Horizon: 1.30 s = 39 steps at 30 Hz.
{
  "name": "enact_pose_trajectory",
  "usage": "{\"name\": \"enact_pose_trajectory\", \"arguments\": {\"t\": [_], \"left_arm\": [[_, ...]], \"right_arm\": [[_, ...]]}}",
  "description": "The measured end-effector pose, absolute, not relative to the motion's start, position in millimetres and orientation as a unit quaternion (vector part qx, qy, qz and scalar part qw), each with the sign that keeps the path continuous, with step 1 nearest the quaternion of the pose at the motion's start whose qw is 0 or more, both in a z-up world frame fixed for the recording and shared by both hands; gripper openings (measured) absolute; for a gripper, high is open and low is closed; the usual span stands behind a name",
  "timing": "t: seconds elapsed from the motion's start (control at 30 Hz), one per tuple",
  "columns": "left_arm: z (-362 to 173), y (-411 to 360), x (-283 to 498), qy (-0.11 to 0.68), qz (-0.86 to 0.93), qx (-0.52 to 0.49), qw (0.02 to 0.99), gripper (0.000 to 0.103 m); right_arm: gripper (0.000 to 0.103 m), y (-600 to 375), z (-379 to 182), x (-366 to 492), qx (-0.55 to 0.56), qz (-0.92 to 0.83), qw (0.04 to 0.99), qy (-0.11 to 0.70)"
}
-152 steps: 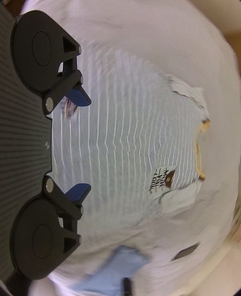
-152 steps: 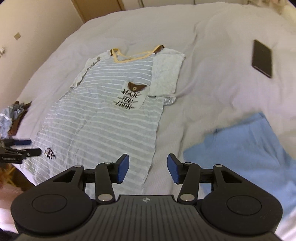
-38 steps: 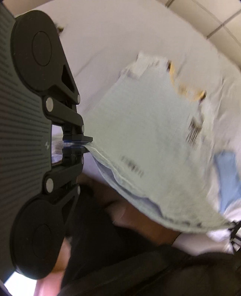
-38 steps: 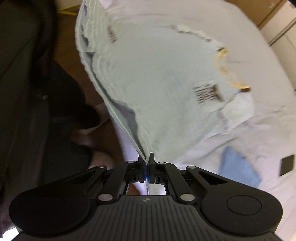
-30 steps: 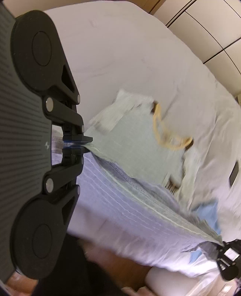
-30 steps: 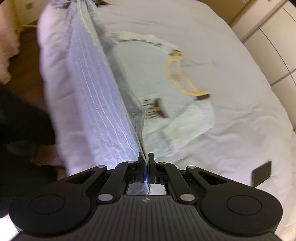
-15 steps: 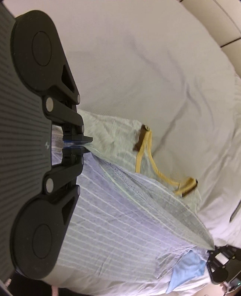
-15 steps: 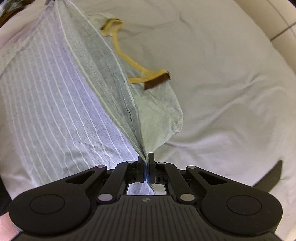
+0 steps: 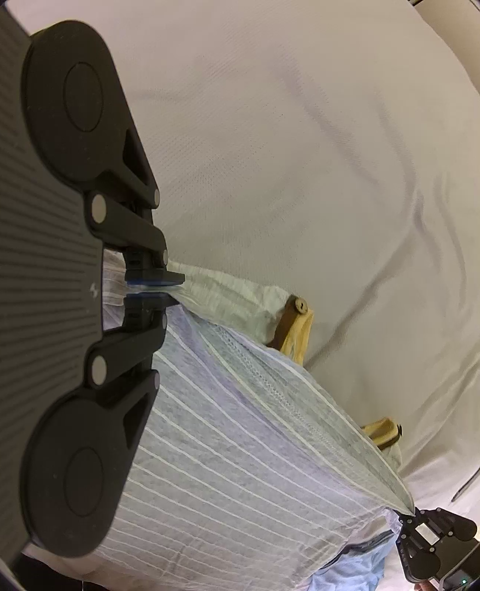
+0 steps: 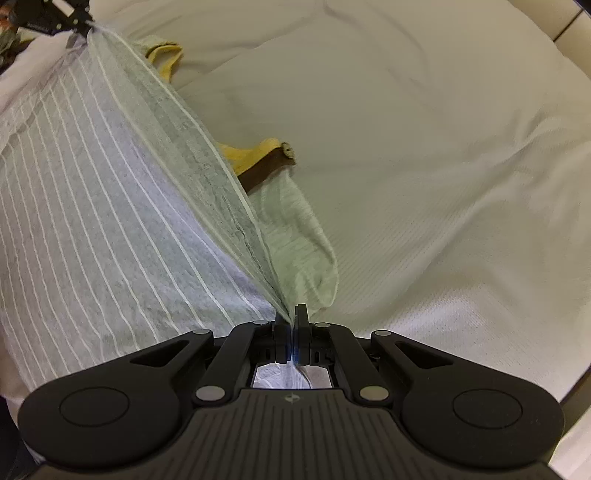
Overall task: Fold clothes
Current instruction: 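Lift the hem with both grippers and fold it over toward the collar, then open both grippers and lift them off the folded shirt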
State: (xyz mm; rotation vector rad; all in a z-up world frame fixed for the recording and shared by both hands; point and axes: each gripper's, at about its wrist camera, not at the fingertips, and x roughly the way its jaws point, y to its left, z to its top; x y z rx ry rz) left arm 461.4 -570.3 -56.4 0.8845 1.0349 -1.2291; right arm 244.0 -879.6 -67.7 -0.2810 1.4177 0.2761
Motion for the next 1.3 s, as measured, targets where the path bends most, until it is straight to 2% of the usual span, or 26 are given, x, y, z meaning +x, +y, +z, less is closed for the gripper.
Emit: {"name": "enact_pose_trajectory", "arguments": {"t": [0.4, 0.43, 0.53, 0.57, 0.63, 0.67, 0.7, 0.77, 1.0, 1.13, 1.23, 1.3], "left_arm": [[-79.3, -596.5, 485.8, 0.474, -0.52, 0.376, 0.603, 0.002], [-80.8, -596.9, 487.8, 0.477, -0.516, 0.374, 0.605, 0.003], [-85.7, -595.9, 497.9, 0.492, -0.497, 0.359, 0.618, 0.017], [-87.3, -593.6, 504.3, 0.502, -0.488, 0.343, 0.627, 0.021], [-88.9, -587.1, 516.2, 0.516, -0.463, 0.315, 0.648, 0.021], [-89.2, -583.3, 521.9, 0.521, -0.449, 0.302, 0.66, 0.019], [-89.0, -579.2, 527.0, 0.525, -0.437, 0.289, 0.67, 0.018], [-86.1, -570.0, 533.5, 0.53, -0.421, 0.265, 0.687, 0.018], [-68.7, -571.8, 505.4, 0.501, -0.459, 0.268, 0.683, 0.018], [-73.7, -599.5, 466.0, 0.5, -0.528, 0.295, 0.62, 0.018], [-91.9, -618.4, 440.3, 0.508, -0.557, 0.319, 0.575, 0.018], [-103.2, -628.6, 431.7, 0.51, -0.562, 0.328, 0.562, 0.018]], "right_arm": [[0.0, -900.5, -93.5, 267.3, -0.101, 0.122, 0.748, 0.644], [0.0, -901.4, -94.5, 267.8, -0.099, 0.121, 0.748, 0.644], [0.004, -905.8, -99.1, 270.1, -0.093, 0.106, 0.751, 0.645], [0.007, -907.7, -100.3, 270.7, -0.091, 0.099, 0.752, 0.645], [0.009, -913.7, -99.6, 270.6, -0.081, 0.074, 0.764, 0.635], [0.015, -918.2, -98.2, 270.0, -0.073, 0.058, 0.772, 0.629], [0.025, -922.5, -96.1, 268.4, -0.067, 0.039, 0.78, 0.622], [0.032, -930.7, -91.3, 263.8, -0.05, 0.001, 0.793, 0.607], [0.031, -925.5, -73.4, 240.6, -0.039, -0.094, 0.811, 0.576], [0.031, -884.3, -60.2, 234.8, -0.005, -0.043, 0.834, 0.55], [0.03, -850.2, -76.0, 244.0, 0.049, 0.038, 0.814, 0.577], [0.03, -828.8, -92.8, 253.8, 0.037, 0.069, 0.803, 0.591]]}}
